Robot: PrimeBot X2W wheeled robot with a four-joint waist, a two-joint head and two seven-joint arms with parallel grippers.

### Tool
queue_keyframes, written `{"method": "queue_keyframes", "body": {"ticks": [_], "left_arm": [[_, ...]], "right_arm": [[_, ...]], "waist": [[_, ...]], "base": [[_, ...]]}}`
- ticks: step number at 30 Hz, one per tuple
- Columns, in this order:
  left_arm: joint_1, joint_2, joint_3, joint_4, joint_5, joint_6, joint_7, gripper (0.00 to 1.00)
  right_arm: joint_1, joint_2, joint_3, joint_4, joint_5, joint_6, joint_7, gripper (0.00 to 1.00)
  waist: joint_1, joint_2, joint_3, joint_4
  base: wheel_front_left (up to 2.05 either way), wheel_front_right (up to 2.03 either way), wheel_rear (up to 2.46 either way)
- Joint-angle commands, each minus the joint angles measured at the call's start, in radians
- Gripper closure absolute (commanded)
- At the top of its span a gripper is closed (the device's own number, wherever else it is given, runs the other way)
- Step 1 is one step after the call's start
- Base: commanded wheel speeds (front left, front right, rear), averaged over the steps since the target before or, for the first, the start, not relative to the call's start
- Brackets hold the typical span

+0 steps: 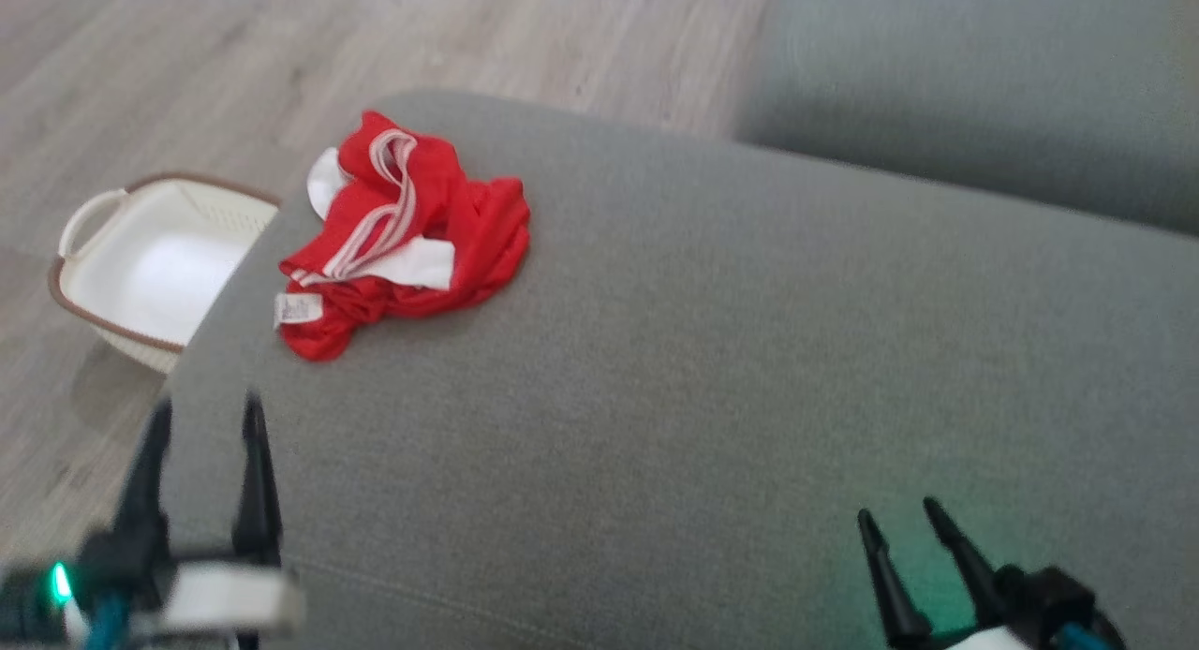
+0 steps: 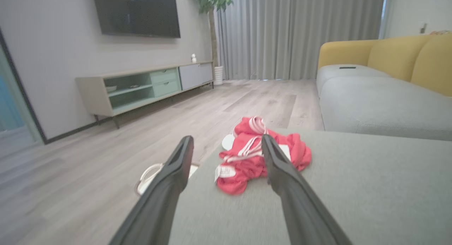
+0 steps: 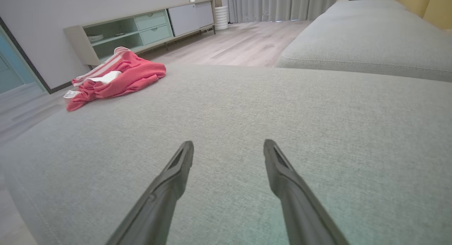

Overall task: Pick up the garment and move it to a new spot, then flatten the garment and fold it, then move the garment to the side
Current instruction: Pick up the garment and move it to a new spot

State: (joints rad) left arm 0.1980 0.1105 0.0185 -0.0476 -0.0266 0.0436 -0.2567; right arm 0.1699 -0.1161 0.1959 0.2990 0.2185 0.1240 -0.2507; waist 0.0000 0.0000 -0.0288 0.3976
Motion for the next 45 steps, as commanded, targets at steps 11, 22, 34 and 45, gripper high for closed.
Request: {"method": "queue_keyframes", "body": {"ticks": [11,22,34,45], "left_arm": [[-0.530,0.152,0.018,0.289,0.010,-0.110,-0.005,0.00],[-0.929,0.222,-0.032,0.896,-0.087,-0.169,0.082,0.00],[-1.067,0.235,-0.068,1.169,-0.107,-0.157,0.064,0.11],[-1.085,0.223,-0.114,1.041,-0.091,-0.167,-0.004,1.00]], "right_arm": [[-0.162,-0.154,0.039,-0.063,-0.003,0.007,-0.011,0.00],[-0.207,-0.250,0.032,-0.151,0.037,0.007,-0.011,0.00],[-0.210,-0.287,0.011,-0.196,0.052,0.007,-0.011,0.00],[-0.210,-0.244,0.029,-0.179,0.060,0.007,-0.011,0.00]], "waist": [[0.0000,0.0000,0.183,-0.096],[0.0000,0.0000,0.354,-0.205],[0.0000,0.0000,0.435,-0.225],[0.0000,0.0000,0.384,-0.194]], "base": [[0.00,0.00,0.00],[0.00,0.00,0.00],[0.00,0.00,0.00],[0.00,0.00,0.00]]}}
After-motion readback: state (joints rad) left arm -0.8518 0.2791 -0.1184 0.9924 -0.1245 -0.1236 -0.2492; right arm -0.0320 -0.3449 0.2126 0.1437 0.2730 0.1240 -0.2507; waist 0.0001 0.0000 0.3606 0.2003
